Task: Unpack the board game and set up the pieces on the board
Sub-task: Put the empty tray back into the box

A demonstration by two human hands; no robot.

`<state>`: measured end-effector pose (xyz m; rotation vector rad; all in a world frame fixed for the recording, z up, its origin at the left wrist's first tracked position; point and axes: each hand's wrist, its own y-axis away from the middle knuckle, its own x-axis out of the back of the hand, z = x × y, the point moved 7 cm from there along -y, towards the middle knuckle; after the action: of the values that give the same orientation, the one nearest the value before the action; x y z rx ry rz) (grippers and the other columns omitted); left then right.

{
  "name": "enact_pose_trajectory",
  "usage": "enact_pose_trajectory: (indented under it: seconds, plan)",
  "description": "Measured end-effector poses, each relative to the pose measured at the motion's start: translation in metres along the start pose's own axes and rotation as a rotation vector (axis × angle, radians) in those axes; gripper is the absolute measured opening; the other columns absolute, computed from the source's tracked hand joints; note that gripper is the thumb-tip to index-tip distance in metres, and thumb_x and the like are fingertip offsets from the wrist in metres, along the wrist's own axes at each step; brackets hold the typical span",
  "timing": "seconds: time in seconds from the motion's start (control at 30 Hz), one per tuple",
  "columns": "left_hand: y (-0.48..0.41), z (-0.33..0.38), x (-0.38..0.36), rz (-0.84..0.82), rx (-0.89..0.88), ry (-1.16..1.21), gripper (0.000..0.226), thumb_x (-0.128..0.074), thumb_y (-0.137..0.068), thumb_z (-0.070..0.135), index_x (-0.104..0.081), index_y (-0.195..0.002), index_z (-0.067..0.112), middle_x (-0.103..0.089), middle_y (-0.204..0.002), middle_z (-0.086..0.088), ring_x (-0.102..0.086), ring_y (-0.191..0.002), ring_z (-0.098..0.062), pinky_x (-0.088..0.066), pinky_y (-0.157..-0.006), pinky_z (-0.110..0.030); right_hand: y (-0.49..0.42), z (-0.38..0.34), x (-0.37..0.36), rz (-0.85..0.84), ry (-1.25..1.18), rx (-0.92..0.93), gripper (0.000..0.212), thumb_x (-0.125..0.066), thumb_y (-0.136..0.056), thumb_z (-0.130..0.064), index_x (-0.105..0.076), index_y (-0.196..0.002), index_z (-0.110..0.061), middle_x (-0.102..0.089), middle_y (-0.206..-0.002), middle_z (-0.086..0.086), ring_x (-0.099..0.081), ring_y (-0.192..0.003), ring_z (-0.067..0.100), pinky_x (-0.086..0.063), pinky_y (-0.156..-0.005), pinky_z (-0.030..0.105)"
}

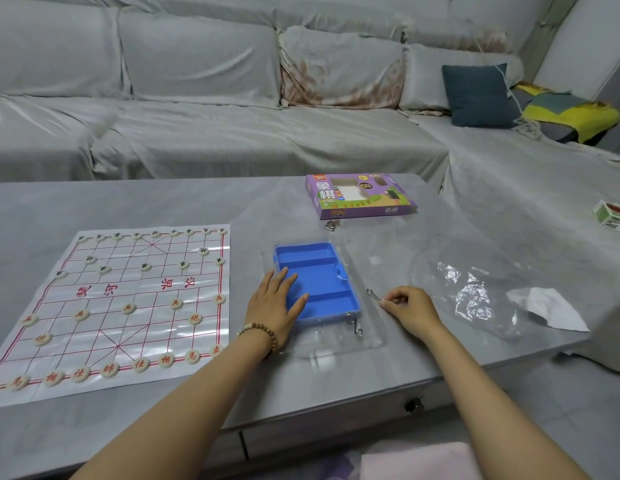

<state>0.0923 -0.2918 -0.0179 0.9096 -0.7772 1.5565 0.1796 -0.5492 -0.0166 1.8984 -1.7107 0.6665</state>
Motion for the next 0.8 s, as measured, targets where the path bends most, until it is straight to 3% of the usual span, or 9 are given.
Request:
enact_pose_trajectory:
  seconds: [0.13,0.23,0.33,0.43,0.53,0.67,0.8]
  plan:
    - [0.0,0.0,0.0,-0.001,0.002,-0.004,0.059,-0.029,-0.096,0.051,-0.017,-0.148,0.026,-0.008,-0.157,0.006,0.001,-0.145,-0.016,-0.008,-0.117,-0.035,0.017,-0.025,0.029,0.09,-0.18,0.075,0.008,-0.073,-0.08,-0.01,-0.068,-0.074,-0.008,-0.059,-0.071,0.006,-0.046,-0.063,0.012,-0.037,-0.055,0.008]
    - [0.001,0.001,0.001,0.002,0.008,0.004,0.059,-0.03,-0.096,0.051,-0.018,-0.148,0.026,-0.008,-0.157,0.006,0.0,-0.145,-0.016,-0.008,-0.117,-0.036,0.038,-0.052,0.031,-0.072,-0.249,0.148,0.007,-0.073,-0.08,-0.012,-0.068,-0.076,-0.009,-0.058,-0.068,-0.004,-0.044,-0.056,0.001,-0.035,-0.055,0.006]
    - [0.002,0.002,0.002,0.006,0.008,0.005,0.058,-0.03,-0.096,0.051,-0.019,-0.148,0.026,-0.009,-0.157,0.006,0.0,-0.145,-0.016,-0.009,-0.117,-0.035,0.053,-0.06,0.007,-0.275,-0.043,0.196,0.01,-0.078,-0.076,-0.019,-0.069,-0.071,-0.019,-0.06,-0.077,-0.006,-0.042,-0.065,0.009,-0.037,-0.063,0.014]
    - [0.002,0.001,0.003,0.004,0.008,0.003,0.058,-0.029,-0.096,0.051,-0.019,-0.148,0.026,-0.009,-0.157,0.006,0.0,-0.145,-0.016,-0.009,-0.117,-0.034,0.051,-0.058,-0.001,-0.255,0.027,0.22,0.009,-0.079,-0.074,-0.021,-0.071,-0.074,-0.025,-0.057,-0.082,-0.006,-0.041,-0.068,0.012,-0.038,-0.067,0.021]
    - [0.003,0.001,0.003,0.001,0.009,0.011,0.058,-0.029,-0.096,0.051,-0.019,-0.148,0.026,-0.009,-0.157,0.007,0.0,-0.145,-0.015,-0.008,-0.117,-0.034,0.05,-0.06,-0.006,-0.285,0.002,0.233,0.005,-0.072,-0.082,-0.027,-0.075,-0.083,-0.031,-0.057,-0.085,-0.006,-0.045,-0.07,0.011,-0.038,-0.068,0.018]
    - [0.003,0.002,0.003,0.008,0.008,0.026,0.058,-0.028,-0.096,0.051,-0.02,-0.147,0.026,-0.01,-0.157,0.007,-0.001,-0.145,-0.015,-0.009,-0.117,-0.035,0.054,-0.057,-0.022,-0.384,0.041,0.199,0.019,-0.055,-0.09,-0.045,-0.07,-0.078,-0.047,-0.043,-0.083,-0.01,-0.046,-0.079,0.008,-0.034,-0.073,0.017]
    - [0.003,0.003,0.005,-0.027,0.008,-0.014,0.056,-0.025,-0.097,0.05,-0.018,-0.147,0.028,-0.009,-0.157,0.006,0.0,-0.145,-0.016,-0.001,-0.117,-0.042,0.05,-0.061,-0.029,-0.382,0.128,0.227,0.031,-0.046,-0.091,-0.053,-0.072,-0.077,-0.045,-0.042,-0.086,-0.01,-0.045,-0.096,0.006,-0.031,-0.089,0.02]
